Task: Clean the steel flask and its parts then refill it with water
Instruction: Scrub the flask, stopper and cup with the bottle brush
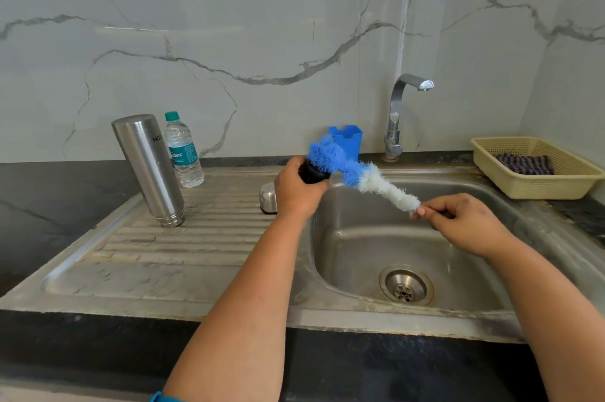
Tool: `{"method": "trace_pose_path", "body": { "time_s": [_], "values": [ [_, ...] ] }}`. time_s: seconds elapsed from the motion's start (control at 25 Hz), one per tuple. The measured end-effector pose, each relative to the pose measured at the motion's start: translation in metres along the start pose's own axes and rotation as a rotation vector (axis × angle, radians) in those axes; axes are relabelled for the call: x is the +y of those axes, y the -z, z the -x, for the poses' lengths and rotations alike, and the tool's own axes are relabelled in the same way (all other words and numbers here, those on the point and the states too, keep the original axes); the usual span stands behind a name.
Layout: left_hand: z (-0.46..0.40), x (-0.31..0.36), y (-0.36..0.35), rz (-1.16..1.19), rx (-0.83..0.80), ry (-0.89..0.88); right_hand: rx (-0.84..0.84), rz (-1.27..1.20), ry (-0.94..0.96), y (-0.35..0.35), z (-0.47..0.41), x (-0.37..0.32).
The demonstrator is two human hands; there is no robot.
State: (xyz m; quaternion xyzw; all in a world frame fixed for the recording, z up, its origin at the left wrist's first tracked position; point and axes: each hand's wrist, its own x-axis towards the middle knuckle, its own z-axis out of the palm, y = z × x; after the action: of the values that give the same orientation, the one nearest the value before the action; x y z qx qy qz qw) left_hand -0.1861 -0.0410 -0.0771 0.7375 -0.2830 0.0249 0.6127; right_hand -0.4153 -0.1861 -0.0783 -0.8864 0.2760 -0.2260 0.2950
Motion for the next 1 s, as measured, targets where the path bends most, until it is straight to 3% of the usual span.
{"method": "trace_pose_path", "body": {
  "time_s": [0.08, 0.32, 0.4, 0.52, 0.68, 0.84, 0.92, 1.0],
  "values": [
    [-0.004, -0.002, 0.003, 0.057, 0.034, 0.024, 0.018, 0.032, -0.014, 0.004, 0.000, 0.004],
    [-0.003, 0.002, 0.008, -0.069, -0.031, -0.060, 0.046, 0.052, -0.010, 0.001, -0.002, 0.003],
    [-0.007, 0.000, 0.014, -0.033, 0.029, -0.038, -0.010, 0.136, -0.046, 0.007, -0.002, 0.009],
    [-0.008, 0.000, 0.012, -0.120, -0.031, -0.068, 0.033, 0.265, -0.077, 0.005, -0.001, 0.011],
    [-0.007, -0.006, 0.006, -0.256, -0.058, -0.061, 0.221, 0.029, -0.072, 0.006, 0.001, 0.000],
    [-0.008, -0.004, 0.011, -0.189, -0.005, -0.018, 0.024, 0.100, 0.010, -0.003, 0.003, -0.006],
    [-0.010, -0.004, 0.015, -0.126, 0.031, -0.022, 0.027, 0.075, 0.003, -0.002, 0.002, -0.004],
    [-0.006, -0.002, 0.011, -0.137, -0.043, -0.091, 0.065, 0.058, -0.007, -0.001, 0.001, -0.002]
  ]
}}
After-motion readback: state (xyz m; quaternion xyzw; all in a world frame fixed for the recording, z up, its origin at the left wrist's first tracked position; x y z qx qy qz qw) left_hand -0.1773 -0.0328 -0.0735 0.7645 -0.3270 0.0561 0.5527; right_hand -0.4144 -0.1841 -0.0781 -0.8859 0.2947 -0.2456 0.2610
